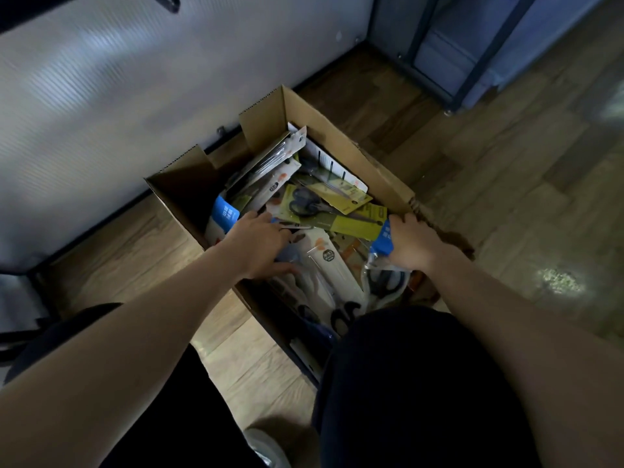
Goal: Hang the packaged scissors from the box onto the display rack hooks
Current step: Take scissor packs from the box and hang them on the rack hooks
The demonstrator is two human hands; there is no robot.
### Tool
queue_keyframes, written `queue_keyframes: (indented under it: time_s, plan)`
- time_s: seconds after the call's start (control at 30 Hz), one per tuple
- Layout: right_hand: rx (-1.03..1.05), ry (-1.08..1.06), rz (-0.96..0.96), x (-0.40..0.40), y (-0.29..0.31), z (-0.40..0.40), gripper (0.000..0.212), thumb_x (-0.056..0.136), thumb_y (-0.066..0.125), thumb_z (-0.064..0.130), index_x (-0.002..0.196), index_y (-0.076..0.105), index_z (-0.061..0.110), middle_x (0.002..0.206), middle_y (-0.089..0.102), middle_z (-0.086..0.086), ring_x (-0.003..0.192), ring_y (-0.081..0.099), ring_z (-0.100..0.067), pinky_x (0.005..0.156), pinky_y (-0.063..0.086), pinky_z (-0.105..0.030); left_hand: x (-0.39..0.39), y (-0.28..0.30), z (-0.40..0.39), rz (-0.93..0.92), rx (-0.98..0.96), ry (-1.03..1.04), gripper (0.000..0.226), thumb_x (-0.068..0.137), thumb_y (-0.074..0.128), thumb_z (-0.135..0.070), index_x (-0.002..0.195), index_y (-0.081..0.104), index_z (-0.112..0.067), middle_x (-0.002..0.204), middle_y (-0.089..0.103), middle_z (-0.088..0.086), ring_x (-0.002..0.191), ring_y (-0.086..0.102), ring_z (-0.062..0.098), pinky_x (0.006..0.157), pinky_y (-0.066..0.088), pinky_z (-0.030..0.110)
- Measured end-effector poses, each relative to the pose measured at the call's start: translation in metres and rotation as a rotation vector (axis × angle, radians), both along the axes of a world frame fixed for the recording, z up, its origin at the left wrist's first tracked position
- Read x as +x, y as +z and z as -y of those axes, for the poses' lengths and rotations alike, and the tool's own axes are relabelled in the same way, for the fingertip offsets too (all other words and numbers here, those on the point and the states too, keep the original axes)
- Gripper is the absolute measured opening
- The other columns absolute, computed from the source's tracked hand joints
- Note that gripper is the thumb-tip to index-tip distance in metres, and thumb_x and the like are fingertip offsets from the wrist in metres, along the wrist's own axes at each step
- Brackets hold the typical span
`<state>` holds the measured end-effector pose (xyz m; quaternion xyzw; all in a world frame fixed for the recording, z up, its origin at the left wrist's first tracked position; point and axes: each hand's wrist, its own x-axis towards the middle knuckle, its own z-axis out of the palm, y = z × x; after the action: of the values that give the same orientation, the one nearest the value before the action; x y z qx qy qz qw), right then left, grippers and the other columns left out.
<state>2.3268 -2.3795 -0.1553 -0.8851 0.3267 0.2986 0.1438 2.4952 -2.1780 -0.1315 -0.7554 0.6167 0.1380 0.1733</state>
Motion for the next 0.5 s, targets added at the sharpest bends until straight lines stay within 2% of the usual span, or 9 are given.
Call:
queue_keyframes:
  time_s: [0.1, 0.17, 0.3, 0.43, 0.5]
  plan:
    - [-0.020, -0.054, 0.031, 0.004, 0.007, 0.001, 0.052, 0.087, 0.061, 0.010, 0.131, 0.035, 0.003, 0.134, 0.040, -0.019, 0.122, 0.045, -0.036, 0.100, 0.041, -0.045, 0.004, 0.002, -0.003, -0.078, -0.027, 0.137, 0.057, 0.089, 0.035, -0.065, 0.114, 0.053, -0.018, 0.107, 0.063, 0.006, 0.102, 0.056, 0.026, 0.082, 0.042, 0.035]
    - [-0.055, -0.058, 0.022, 0.003, 0.012, 0.001, 0.042, 0.089, 0.056, 0.003, 0.127, 0.040, 0.000, 0.130, 0.046, -0.019, 0.119, 0.049, -0.035, 0.098, 0.043, -0.043, 0.008, 0.004, -0.006, -0.111, -0.002, 0.223, 0.054, 0.090, 0.037, -0.062, 0.116, 0.052, -0.018, 0.103, 0.063, 0.007, 0.096, 0.059, 0.028, 0.074, 0.044, 0.034]
    - [-0.110, 0.015, -0.078, 0.001, 0.020, -0.002, 0.029, 0.093, 0.051, 0.004, 0.121, 0.050, -0.003, 0.125, 0.055, -0.018, 0.115, 0.054, -0.031, 0.092, 0.044, -0.034, 0.014, 0.007, -0.006, -0.156, 0.107, 0.329, 0.035, 0.090, 0.047, -0.046, 0.112, 0.056, -0.021, 0.107, 0.061, 0.006, 0.099, 0.059, 0.028, 0.079, 0.047, 0.036]
    - [-0.116, 0.026, -0.072, 0.005, 0.019, -0.002, 0.021, 0.093, 0.049, 0.004, 0.113, 0.056, 0.001, 0.116, 0.059, -0.016, 0.108, 0.057, -0.031, 0.088, 0.047, -0.037, 0.008, 0.001, 0.001, -0.138, 0.125, 0.345, 0.017, 0.093, 0.047, -0.028, 0.101, 0.059, -0.021, 0.106, 0.061, 0.004, 0.096, 0.058, 0.026, 0.071, 0.043, 0.034]
    - [-0.084, 0.017, -0.053, 0.007, 0.019, -0.003, 0.019, 0.094, 0.047, 0.005, 0.111, 0.055, 0.003, 0.116, 0.058, -0.015, 0.107, 0.057, -0.031, 0.088, 0.047, -0.038, 0.006, 0.004, 0.003, -0.111, 0.117, 0.334, 0.018, 0.095, 0.045, -0.027, 0.105, 0.058, -0.019, 0.107, 0.060, 0.006, 0.097, 0.057, 0.025, 0.076, 0.044, 0.035]
